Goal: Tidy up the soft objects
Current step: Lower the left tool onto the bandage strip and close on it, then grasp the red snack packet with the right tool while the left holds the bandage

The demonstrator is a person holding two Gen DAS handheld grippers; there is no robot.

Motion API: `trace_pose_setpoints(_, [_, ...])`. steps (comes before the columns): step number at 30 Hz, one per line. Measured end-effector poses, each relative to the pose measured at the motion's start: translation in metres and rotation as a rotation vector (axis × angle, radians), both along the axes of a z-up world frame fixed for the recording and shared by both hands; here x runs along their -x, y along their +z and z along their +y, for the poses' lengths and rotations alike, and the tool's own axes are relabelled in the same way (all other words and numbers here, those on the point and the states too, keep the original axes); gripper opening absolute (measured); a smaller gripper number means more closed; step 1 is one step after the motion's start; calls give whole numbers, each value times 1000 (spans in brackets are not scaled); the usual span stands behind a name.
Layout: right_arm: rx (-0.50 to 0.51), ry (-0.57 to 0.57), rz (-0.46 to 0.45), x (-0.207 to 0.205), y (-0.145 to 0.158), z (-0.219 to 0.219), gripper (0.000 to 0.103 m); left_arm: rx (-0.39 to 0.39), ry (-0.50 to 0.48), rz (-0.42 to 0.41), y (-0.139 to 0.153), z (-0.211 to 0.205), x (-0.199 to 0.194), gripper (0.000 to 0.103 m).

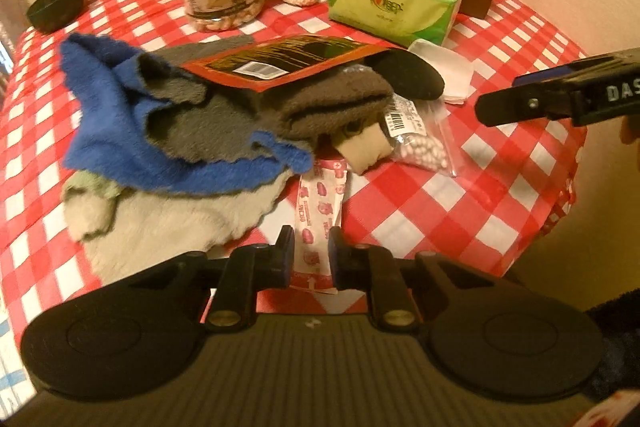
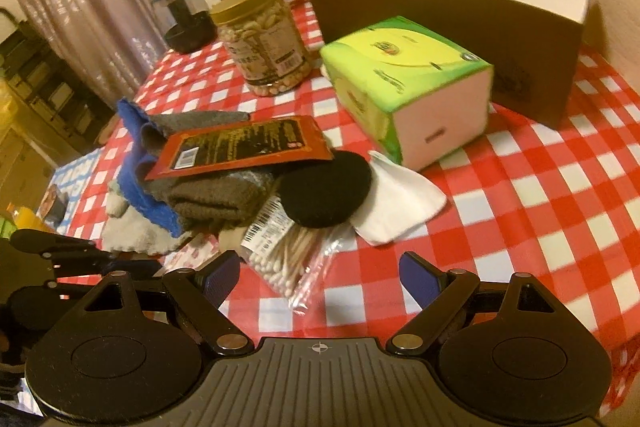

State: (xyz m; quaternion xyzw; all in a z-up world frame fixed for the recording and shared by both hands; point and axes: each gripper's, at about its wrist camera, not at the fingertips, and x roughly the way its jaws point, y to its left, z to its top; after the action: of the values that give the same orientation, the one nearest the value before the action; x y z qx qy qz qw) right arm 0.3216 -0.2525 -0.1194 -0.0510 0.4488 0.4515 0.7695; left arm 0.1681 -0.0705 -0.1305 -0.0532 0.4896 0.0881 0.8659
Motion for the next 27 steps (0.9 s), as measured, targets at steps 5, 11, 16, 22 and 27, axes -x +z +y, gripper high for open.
trace_pose_setpoints(5, [-5,48,0,1,-1,12,87,-6,39,-1,3,5,10,20])
trace_pose_setpoints(11, [6,81,-6,3,-2,17,87,21,61,11,-11,5,4,36])
trace_pose_setpoints(16, [5,98,-32,2,0,17,87,-29,28,9,-19,-1,-2,29])
trace_pose_setpoints(22, [-24,161,-110,5,5,26,87,-27,27,7,-12,0,5,22])
trace_pose_setpoints(27, [-44,247,-235,9,10,44,87,-38,68,-11,6,3,20,22])
